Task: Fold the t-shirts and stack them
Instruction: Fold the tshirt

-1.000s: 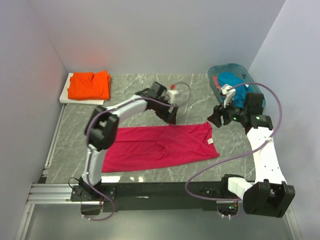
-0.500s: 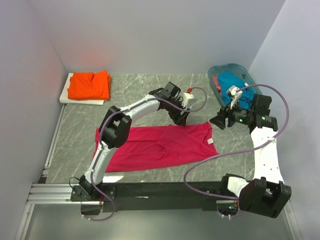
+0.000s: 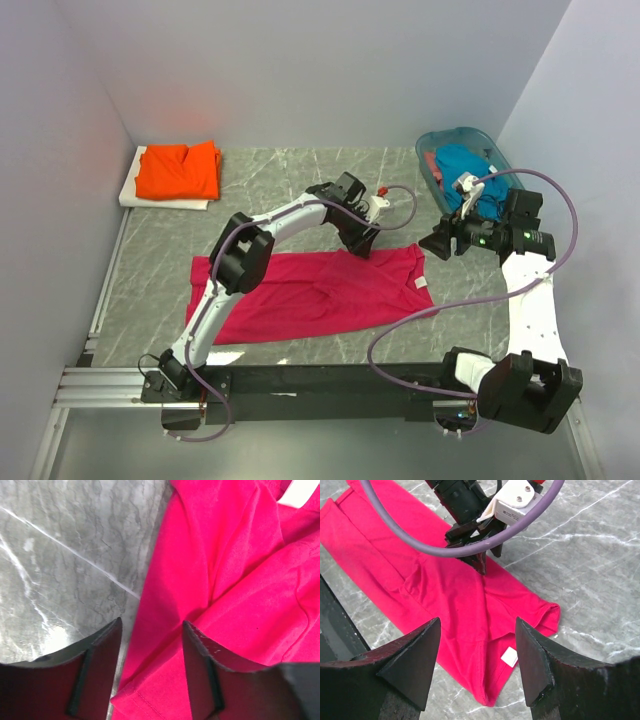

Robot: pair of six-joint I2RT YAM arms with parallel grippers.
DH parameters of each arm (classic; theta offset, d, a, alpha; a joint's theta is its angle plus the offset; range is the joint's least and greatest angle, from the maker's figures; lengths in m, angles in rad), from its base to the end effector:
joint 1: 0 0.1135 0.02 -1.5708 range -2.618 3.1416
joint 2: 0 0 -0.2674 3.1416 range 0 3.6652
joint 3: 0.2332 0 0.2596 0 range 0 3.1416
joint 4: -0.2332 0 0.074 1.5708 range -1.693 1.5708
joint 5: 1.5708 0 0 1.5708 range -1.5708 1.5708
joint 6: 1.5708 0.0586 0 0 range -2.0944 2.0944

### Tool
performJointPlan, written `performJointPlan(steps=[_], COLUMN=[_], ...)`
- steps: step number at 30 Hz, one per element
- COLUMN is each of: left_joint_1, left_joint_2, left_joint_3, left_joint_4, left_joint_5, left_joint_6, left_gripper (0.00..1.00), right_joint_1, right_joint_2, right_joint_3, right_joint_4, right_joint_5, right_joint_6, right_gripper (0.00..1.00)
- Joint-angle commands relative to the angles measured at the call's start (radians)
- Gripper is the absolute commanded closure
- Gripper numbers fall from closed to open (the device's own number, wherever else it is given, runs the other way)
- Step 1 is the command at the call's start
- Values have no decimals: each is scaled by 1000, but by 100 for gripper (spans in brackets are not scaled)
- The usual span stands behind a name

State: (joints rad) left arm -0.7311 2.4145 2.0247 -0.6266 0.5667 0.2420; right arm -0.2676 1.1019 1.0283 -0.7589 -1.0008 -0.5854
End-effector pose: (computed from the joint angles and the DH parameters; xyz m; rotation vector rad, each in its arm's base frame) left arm 0.3819 -0.3848 0.1458 1.4038 2.1938 -0.9121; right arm 0.2315 -0.0123 0.3152 -0.7351 1.9100 0.6763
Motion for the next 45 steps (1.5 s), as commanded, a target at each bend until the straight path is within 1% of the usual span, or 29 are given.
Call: performJointPlan(steps=[1,6,8,10,11,13,14,17,20,21,23,24,26,27,29,30,32,33,34,35,36,37,38,41,43,44,45], left_joint_1=[-10,-16,-21,-21,-21,-21,-21,-21,-8,-1,38,57,117,137,192,212,272,292,335,354,373,406,418,464,484,489,490], left_joint_2=[17,23,14,14,15,20,26,32,32,35,43,46,52,55,70,75,80,81,81,80,80,78,75,67,58,46,37], left_joint_3=[39,54,52,52,60,69,75,84,88,88,100,103,108,108,124,129,129,128,123,123,123,124,126,137,126,120,112], left_joint_4=[-27,-58,-61,-53,-53,-56,-55,-50,-10,7,66,91,170,200,232,261,289,313,320,320,320,315,308,278,283,295,303], left_joint_5=[13,33,32,25,21,21,18,9,-31,-60,-74,-77,-82,-93,-126,-145,-203,-217,-232,-288,-304,-332,-381,-454,-465,-449,-412], left_joint_6=[11,10,13,5,5,0,-4,-13,-49,-88,-139,-206,-289,-362,-427,-493,-565,-639,-674,-710,-760,-782,-802,-851,-857,-851,-839], left_gripper=[44,53,54,61,69,76,84,99,99,100,100,100,100,100,100,100,100,100,100,99,100,100,100,100,99,99,95], right_joint_1=[-10,-15,-13,-15,-15,-16,-16,-19,-22,-22,-24,-25,-27,-27,-28,-28,-28,-30,-30,-30,-30,-30,-30,-30,-28,-27,-22], right_joint_2=[0,-1,3,7,10,7,4,6,4,3,-2,-5,-11,-11,-11,-11,-13,-11,-11,-13,-13,-11,-10,-1,3,6,7], right_joint_3=[24,21,21,24,24,24,23,21,23,24,23,21,18,18,19,19,18,18,18,16,16,16,16,16,15,13,12], right_joint_4=[-13,-13,-14,-22,-20,-19,-19,-19,-25,-23,-22,-20,-14,-14,-17,-17,-17,-19,-17,-17,-16,-17,-19,-20,-25,-26,-37], right_joint_5=[-33,-36,-33,-35,-35,-35,-33,-33,-36,-35,-35,-33,-30,-30,-30,-32,-30,-27,-27,-27,-27,-27,-27,-25,-22,-25,-36], right_joint_6=[-14,-14,-16,-22,-22,-22,-21,-22,-25,-25,-22,-19,-17,-17,-19,-21,-24,-22,-22,-22,-21,-21,-22,-25,-27,-30,-48], right_gripper=[32,32,32,32,32,32,32,32,32,32,32,32,32,32,32,32,32,32,32,32,32,32,32,32,32,32,32])
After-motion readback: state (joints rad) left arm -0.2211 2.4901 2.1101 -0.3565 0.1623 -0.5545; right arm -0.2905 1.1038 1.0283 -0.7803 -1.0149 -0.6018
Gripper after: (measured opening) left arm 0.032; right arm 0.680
